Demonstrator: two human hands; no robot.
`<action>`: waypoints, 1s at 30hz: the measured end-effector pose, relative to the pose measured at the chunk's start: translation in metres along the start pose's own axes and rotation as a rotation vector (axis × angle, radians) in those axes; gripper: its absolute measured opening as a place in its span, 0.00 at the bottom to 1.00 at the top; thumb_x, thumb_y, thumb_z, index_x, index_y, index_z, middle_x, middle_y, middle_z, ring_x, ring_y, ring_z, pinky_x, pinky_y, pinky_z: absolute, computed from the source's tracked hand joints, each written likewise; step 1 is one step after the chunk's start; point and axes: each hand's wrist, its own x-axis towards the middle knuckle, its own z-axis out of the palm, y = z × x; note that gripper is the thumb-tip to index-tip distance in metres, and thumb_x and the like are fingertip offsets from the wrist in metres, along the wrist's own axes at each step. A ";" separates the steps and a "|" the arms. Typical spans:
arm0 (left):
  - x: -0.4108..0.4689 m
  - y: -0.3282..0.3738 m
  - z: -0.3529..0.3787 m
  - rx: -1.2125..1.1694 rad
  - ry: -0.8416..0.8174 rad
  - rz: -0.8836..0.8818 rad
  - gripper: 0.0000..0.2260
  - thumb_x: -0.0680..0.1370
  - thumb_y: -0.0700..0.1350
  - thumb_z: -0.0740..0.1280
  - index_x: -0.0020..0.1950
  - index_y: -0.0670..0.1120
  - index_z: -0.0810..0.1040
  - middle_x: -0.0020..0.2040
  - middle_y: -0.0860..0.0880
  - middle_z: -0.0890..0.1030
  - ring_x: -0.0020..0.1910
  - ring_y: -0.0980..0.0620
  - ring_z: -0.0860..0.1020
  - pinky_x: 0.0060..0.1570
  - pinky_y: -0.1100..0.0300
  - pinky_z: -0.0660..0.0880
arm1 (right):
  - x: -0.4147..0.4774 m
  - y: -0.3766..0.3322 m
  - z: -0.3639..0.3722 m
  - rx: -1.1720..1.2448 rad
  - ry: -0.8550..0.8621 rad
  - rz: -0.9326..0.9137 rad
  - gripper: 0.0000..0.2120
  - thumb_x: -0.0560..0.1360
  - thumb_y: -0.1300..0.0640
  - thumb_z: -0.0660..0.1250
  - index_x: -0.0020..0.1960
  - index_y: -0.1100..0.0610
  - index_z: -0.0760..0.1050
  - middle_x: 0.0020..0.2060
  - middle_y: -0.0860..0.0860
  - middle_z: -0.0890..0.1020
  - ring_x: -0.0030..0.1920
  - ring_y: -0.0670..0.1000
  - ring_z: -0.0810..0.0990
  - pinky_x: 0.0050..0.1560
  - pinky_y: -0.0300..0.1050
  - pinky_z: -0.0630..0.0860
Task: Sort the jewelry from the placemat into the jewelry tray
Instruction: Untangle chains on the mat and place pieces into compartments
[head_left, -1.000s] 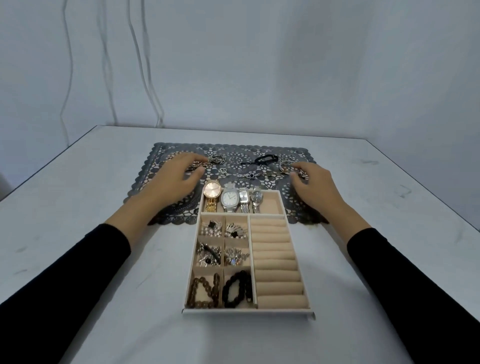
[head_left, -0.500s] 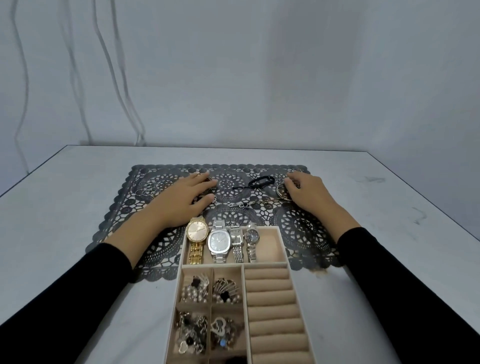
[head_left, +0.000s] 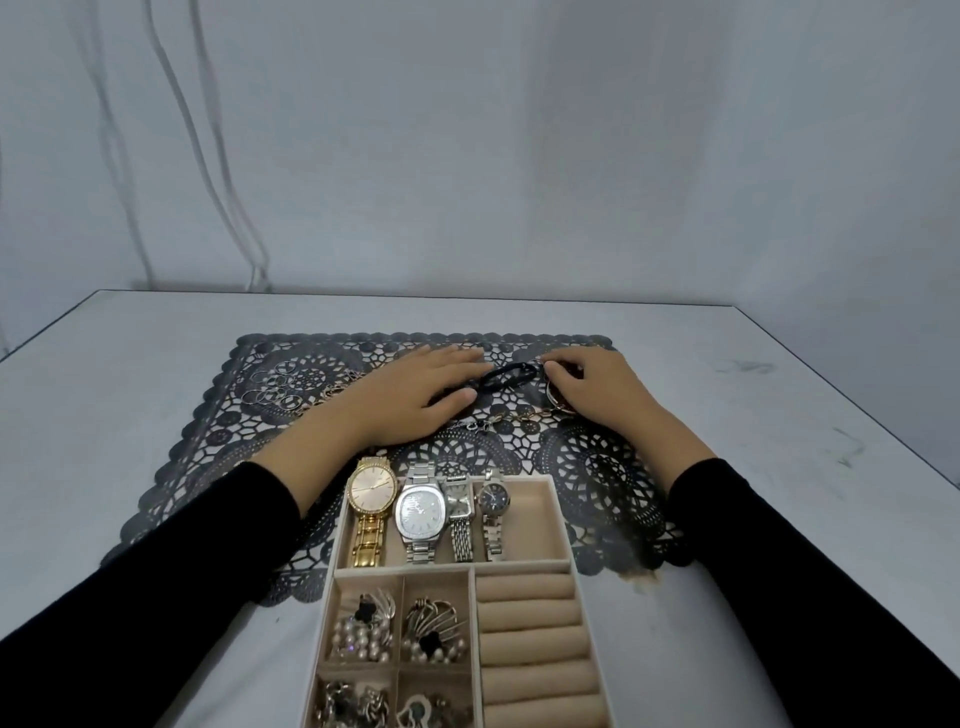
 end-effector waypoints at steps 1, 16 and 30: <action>0.003 0.001 0.000 0.009 -0.007 0.006 0.22 0.83 0.57 0.50 0.78 0.57 0.58 0.79 0.56 0.58 0.77 0.57 0.55 0.75 0.58 0.46 | 0.001 0.001 -0.001 0.013 0.019 0.006 0.14 0.80 0.52 0.60 0.62 0.52 0.78 0.60 0.48 0.80 0.62 0.48 0.74 0.58 0.37 0.65; 0.015 -0.011 -0.001 0.011 0.023 0.003 0.26 0.80 0.59 0.47 0.75 0.54 0.67 0.75 0.56 0.66 0.77 0.56 0.59 0.74 0.60 0.51 | 0.016 0.029 -0.012 0.175 0.058 0.037 0.09 0.77 0.59 0.66 0.53 0.50 0.83 0.54 0.48 0.82 0.53 0.45 0.77 0.52 0.37 0.71; 0.061 0.002 0.004 -0.234 0.093 0.006 0.16 0.82 0.53 0.60 0.69 0.53 0.75 0.66 0.56 0.77 0.64 0.58 0.74 0.66 0.56 0.70 | 0.033 0.033 -0.009 0.176 0.021 -0.003 0.10 0.73 0.51 0.72 0.54 0.50 0.82 0.50 0.47 0.81 0.52 0.45 0.76 0.51 0.36 0.70</action>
